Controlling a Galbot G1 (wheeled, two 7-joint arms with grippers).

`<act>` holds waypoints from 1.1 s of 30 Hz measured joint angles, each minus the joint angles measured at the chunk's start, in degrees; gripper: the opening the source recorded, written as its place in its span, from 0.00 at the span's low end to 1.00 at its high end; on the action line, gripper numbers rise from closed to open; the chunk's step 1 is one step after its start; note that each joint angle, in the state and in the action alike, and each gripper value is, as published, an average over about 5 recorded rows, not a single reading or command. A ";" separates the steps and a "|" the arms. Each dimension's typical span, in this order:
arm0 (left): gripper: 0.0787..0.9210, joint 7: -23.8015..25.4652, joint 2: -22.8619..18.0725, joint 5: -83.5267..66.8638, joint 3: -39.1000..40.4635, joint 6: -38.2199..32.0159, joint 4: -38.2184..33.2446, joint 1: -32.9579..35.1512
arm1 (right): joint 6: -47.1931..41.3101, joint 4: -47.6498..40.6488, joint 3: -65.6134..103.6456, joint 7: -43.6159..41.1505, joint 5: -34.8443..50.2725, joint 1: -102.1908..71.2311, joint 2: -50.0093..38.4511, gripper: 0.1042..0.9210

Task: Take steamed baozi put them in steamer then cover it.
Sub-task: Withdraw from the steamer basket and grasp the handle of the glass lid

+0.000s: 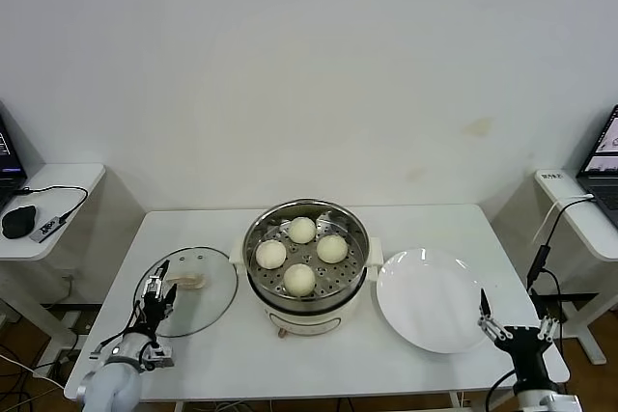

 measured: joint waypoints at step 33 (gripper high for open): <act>0.88 3.52 1.05 -2.12 4.18 2.14 5.88 -8.61 | 1.13 -2.22 -1.47 -0.28 -2.95 -0.45 1.34 0.88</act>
